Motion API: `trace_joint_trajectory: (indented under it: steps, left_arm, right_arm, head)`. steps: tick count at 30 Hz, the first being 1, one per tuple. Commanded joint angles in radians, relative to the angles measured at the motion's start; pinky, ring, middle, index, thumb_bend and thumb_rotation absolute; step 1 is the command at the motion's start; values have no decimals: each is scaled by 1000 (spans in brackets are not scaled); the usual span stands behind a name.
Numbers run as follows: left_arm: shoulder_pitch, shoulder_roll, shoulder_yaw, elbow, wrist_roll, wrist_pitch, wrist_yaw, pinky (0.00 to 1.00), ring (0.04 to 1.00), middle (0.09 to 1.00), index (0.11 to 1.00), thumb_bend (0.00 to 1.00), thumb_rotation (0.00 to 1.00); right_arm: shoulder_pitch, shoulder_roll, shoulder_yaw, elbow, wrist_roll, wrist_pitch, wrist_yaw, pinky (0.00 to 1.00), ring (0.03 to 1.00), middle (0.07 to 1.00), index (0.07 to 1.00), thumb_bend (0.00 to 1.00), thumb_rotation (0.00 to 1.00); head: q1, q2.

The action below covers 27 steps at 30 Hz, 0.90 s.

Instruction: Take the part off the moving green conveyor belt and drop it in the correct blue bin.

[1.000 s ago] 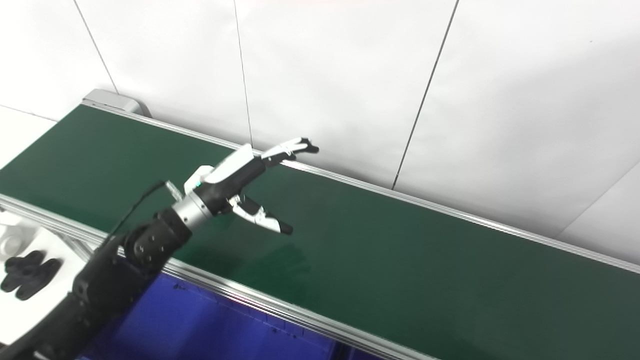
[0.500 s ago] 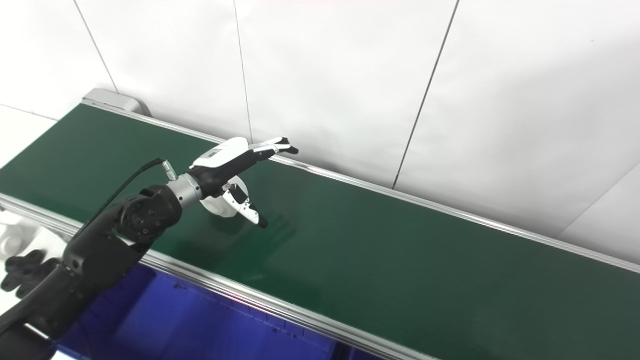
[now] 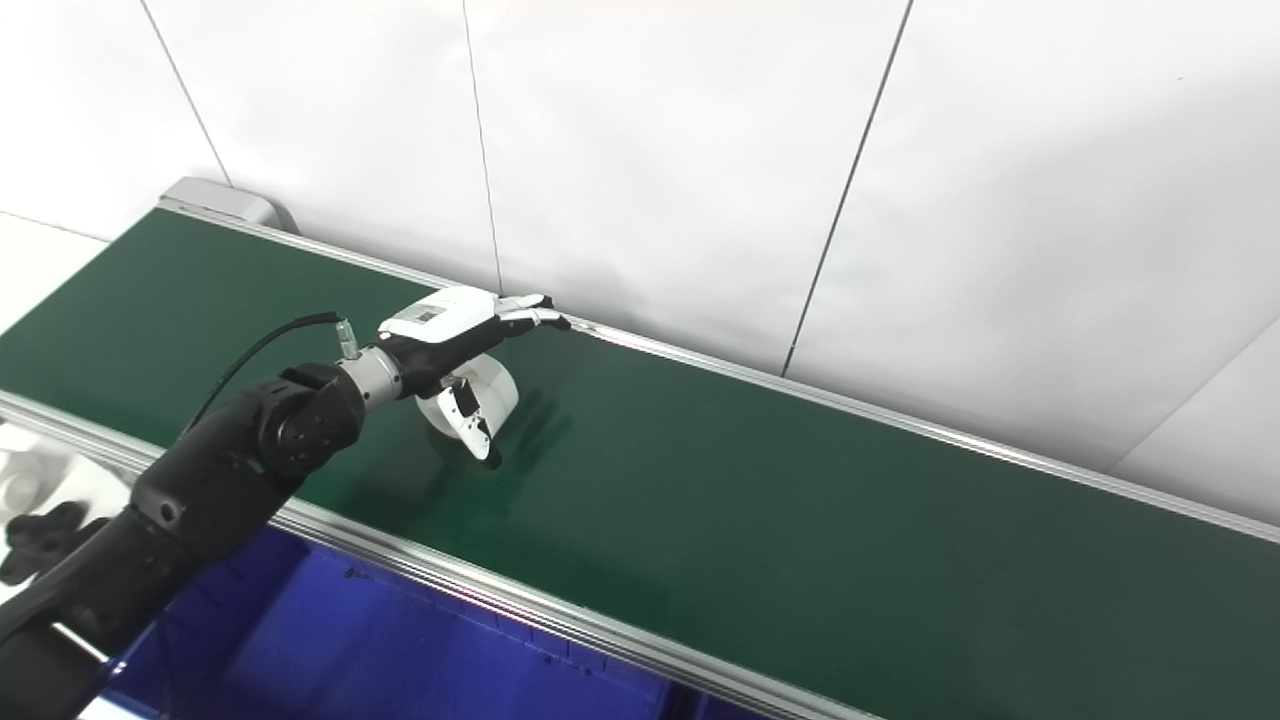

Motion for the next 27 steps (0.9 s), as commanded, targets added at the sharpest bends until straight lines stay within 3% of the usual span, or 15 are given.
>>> trace_joint_trajectory:
  steps: [1, 8, 12, 13, 14, 15, 16, 17, 19, 21, 24, 27]
  left_arm:
    - [-38, 19, -9, 11, 29, 5, 14, 999, 984, 997, 893, 987, 59]
    - [-48, 6, -64, 110, 74, -14, 45, 1000, 973, 989, 886, 951, 1]
    - [-49, -9, -81, 158, 50, -49, 73, 942, 932, 935, 836, 872, 0]
    - [-48, -17, -76, 169, 30, -58, 79, 884, 899, 911, 811, 843, 0]
    - [-47, -24, -71, 179, 10, -65, 83, 692, 771, 837, 765, 751, 0]
    - [-48, -28, -69, 186, -3, -68, 86, 622, 717, 805, 745, 709, 0]
    - [-52, -36, -68, 202, -11, -69, 93, 612, 709, 800, 742, 703, 0]
    - [-55, -42, -68, 215, -16, -72, 102, 535, 565, 655, 636, 602, 0]
    - [-58, -53, -66, 236, -27, -87, 126, 411, 424, 507, 553, 518, 0]
    - [-54, -61, -62, 241, -29, -111, 159, 358, 391, 471, 529, 500, 0]
    - [-45, -71, -49, 230, -45, -137, 192, 348, 391, 477, 516, 498, 0]
    - [-33, -76, -31, 211, -77, -159, 207, 419, 425, 501, 494, 499, 0]
  right_arm:
    - [5, -12, 6, -20, -15, -47, -32, 627, 724, 776, 793, 815, 472]
    - [8, -11, 14, -24, -19, -47, -50, 622, 715, 775, 797, 819, 485]
    - [8, -14, 17, -23, -25, -47, -63, 619, 713, 772, 799, 811, 491]
    - [9, -14, 18, -23, -25, -47, -68, 615, 711, 772, 800, 810, 496]
    - [10, -13, 18, -25, -23, -47, -69, 614, 710, 773, 800, 809, 491]
    - [11, -13, 18, -26, -21, -47, -70, 614, 709, 773, 799, 810, 490]
    - [12, -13, 18, -29, -17, -47, -68, 614, 709, 773, 799, 810, 489]
    - [13, -13, 18, -30, -15, -47, -67, 618, 717, 778, 801, 814, 499]
    - [15, -13, 18, -33, -14, -47, -66, 622, 724, 783, 803, 809, 506]
    - [18, -12, 15, -32, -19, -47, -67, 621, 723, 782, 803, 810, 515]
    - [21, -12, 15, -36, -14, -47, -64, 620, 719, 777, 802, 803, 501]
    - [21, -12, 17, -35, -20, -47, -65, 619, 719, 780, 807, 800, 511]
  head:
    - [-1, 1]
    - [-4, 9]
    - [-6, 14]
    - [-6, 14]
    - [-6, 16]
    - [-6, 16]
    - [-6, 18]
    - [-7, 19]
    - [-7, 20]
    - [-6, 23]
    - [-1, 26]
    - [0, 30]
